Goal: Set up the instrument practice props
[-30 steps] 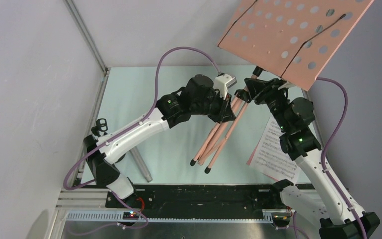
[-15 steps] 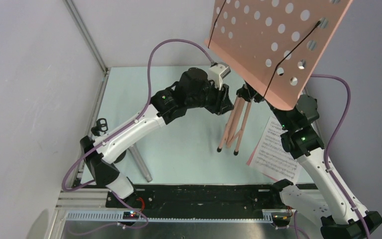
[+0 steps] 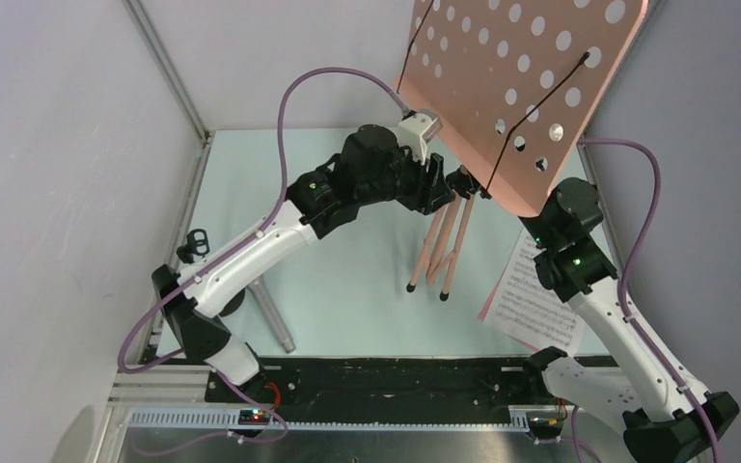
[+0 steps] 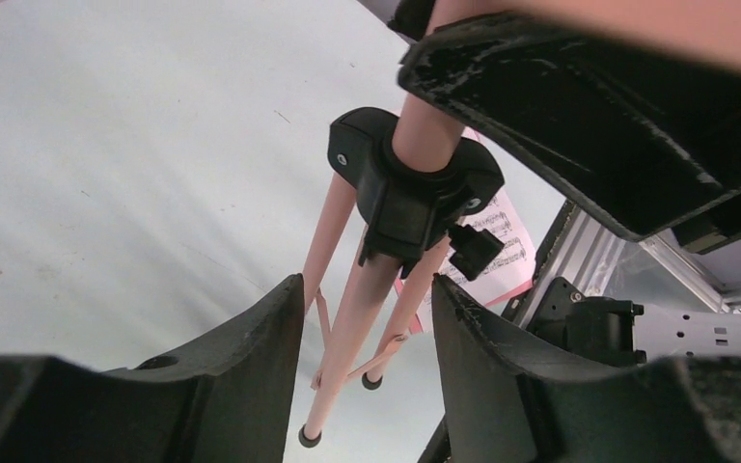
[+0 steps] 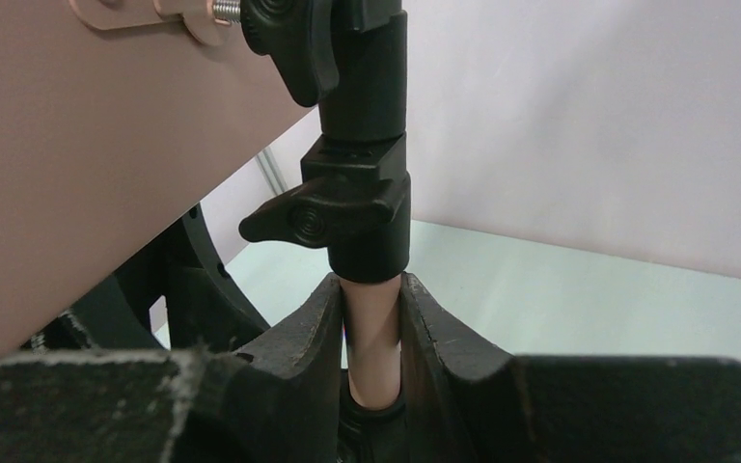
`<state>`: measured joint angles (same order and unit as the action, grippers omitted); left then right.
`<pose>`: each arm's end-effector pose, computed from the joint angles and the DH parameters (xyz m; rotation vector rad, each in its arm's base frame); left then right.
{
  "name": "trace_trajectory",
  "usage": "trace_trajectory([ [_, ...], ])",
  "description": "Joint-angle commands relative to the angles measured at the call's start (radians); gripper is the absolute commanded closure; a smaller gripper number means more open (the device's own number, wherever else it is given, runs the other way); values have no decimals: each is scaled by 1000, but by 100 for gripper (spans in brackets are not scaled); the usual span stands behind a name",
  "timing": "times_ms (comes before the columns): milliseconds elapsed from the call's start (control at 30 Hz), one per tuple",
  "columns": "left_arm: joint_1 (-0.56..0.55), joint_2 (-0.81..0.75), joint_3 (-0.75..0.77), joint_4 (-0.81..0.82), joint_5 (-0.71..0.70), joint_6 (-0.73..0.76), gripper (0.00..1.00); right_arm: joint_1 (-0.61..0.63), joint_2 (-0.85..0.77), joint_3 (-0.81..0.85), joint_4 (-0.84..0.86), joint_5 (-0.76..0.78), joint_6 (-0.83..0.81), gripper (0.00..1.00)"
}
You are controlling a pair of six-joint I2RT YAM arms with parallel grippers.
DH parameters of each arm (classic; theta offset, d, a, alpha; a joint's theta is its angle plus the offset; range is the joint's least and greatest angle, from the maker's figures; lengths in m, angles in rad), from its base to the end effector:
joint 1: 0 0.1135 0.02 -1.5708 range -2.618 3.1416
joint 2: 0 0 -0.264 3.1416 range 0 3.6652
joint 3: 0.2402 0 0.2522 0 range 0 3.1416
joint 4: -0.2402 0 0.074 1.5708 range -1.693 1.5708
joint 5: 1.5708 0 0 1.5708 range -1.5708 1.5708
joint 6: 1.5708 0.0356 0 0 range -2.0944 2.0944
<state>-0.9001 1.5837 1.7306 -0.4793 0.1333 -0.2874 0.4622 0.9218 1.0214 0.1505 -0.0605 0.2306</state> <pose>0.2202 -0.2852 0.4370 0.6971 1.8870 -0.9124 0.1819 0.0930 0.4350 -0.2077 1.3318 0.6271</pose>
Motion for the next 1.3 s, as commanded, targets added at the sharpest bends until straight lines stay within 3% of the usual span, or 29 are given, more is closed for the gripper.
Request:
trace_trajectory([
  [0, 1, -45, 20, 37, -24, 20, 43, 6, -28, 152, 393, 38, 28, 100],
  [267, 1, -93, -106, 99, -121, 48, 37, 5, -5, 169, 381, 26, 16, 100],
  [433, 0, -120, -256, 214, -108, 56, 35, 6, -1, 108, 429, 22, 29, 100],
  [533, -9, -181, -440, 335, -22, 8, 28, 7, -4, 79, 464, 33, 37, 100],
  [600, -14, -249, -573, 526, 26, -19, 21, 12, -7, 71, 472, 43, 39, 100],
  [667, -18, -283, -615, 582, 9, -28, 11, 18, -7, 65, 479, 53, 38, 100],
  [833, -19, -218, -534, 594, 62, -21, 7, 41, 3, 53, 502, 96, 34, 100],
  [1000, -3, -318, -555, 588, 8, -26, 5, 53, 3, 48, 498, 108, 26, 100],
  [1100, 8, -325, -542, 596, 94, -87, 2, 60, 4, 48, 505, 118, 23, 100],
  [1267, 13, -119, -451, 596, 228, -197, 1, 71, 12, 45, 517, 146, 25, 100],
])
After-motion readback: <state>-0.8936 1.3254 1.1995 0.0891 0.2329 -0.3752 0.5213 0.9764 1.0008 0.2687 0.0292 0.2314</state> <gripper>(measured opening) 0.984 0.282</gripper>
